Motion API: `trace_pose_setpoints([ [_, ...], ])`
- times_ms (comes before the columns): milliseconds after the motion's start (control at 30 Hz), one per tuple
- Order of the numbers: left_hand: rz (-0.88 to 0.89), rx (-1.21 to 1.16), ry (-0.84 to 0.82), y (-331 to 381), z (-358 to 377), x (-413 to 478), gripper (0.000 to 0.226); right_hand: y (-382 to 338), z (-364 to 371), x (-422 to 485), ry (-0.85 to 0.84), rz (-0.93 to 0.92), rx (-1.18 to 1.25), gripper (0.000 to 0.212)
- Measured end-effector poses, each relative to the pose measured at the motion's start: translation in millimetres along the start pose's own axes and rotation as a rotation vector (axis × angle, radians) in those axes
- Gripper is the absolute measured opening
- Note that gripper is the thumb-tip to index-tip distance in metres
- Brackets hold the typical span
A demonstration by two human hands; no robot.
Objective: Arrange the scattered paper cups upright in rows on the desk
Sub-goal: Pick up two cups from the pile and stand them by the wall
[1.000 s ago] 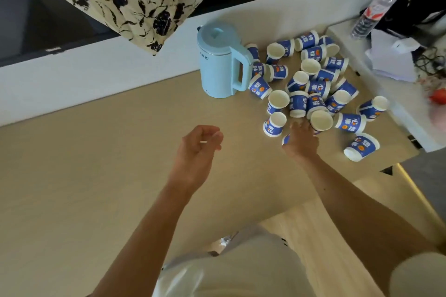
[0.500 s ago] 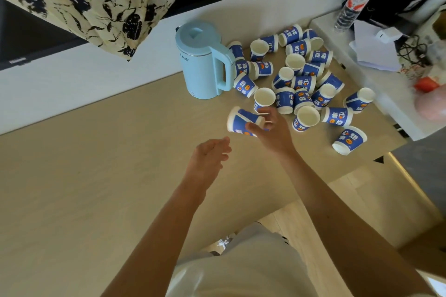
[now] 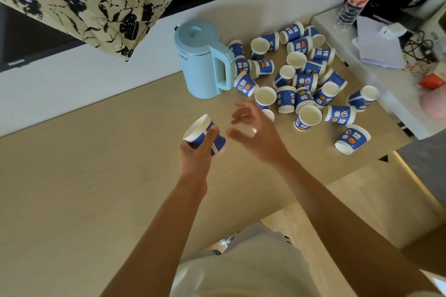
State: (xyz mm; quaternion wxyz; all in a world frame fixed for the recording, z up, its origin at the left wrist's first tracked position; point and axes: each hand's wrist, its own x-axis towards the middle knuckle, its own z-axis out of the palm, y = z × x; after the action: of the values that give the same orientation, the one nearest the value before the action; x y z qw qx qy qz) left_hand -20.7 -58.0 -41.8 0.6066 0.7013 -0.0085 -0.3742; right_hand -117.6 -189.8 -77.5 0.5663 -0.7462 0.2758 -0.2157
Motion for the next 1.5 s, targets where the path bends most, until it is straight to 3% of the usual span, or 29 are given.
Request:
trace_pose_setpoints([
  [67, 0.0, 0.006, 0.019, -1, -6, 0, 0.007, 11, -15, 26, 0.123, -0.019, -0.296, 0.053],
  [100, 0.002, 0.016, 0.025, -2, -8, -1, 0.008, 19, -22, 39, 0.107, -0.006, -0.536, 0.052],
  [167, 0.018, 0.031, 0.036, -3, -11, -3, 0.009, 36, -28, 61, -0.065, 0.066, -1.059, 0.054],
  [233, 0.035, 0.032, 0.045, -6, -15, -4, 0.008, 50, -28, 73, -0.226, 0.098, -1.365, 0.052],
  [400, 0.097, 0.068, 0.077, -14, -29, -4, 0.009, 67, -24, 85, -0.398, 0.086, -1.618, 0.043],
  [567, 0.146, 0.063, 0.121, -17, -45, -5, 0.005, 67, -10, 92, -0.443, -0.028, -1.807, 0.033],
  [733, 0.155, 0.049, 0.146, -22, -53, -10, 0.015, 66, -1, 93, -0.587, 0.013, -1.959, 0.034],
  [1033, 0.181, 0.103, 0.173, -30, -63, -19, 0.006, 76, 1, 85, -0.667, 0.07, -2.024, 0.031],
  [1200, 0.195, 0.117, 0.179, -32, -67, -24, 0.02, 70, -5, 85, -0.599, 0.041, -1.904, 0.028],
  [1333, 0.186, 0.11, 0.209, -30, -72, -26, 0.045, 58, -3, 91, -0.426, 0.041, -1.554, 0.047],
  [1500, 0.168, 0.102, 0.288, -27, -86, -26, 0.049, 41, 20, 86, -0.271, 0.081, -0.789, 0.077],
])
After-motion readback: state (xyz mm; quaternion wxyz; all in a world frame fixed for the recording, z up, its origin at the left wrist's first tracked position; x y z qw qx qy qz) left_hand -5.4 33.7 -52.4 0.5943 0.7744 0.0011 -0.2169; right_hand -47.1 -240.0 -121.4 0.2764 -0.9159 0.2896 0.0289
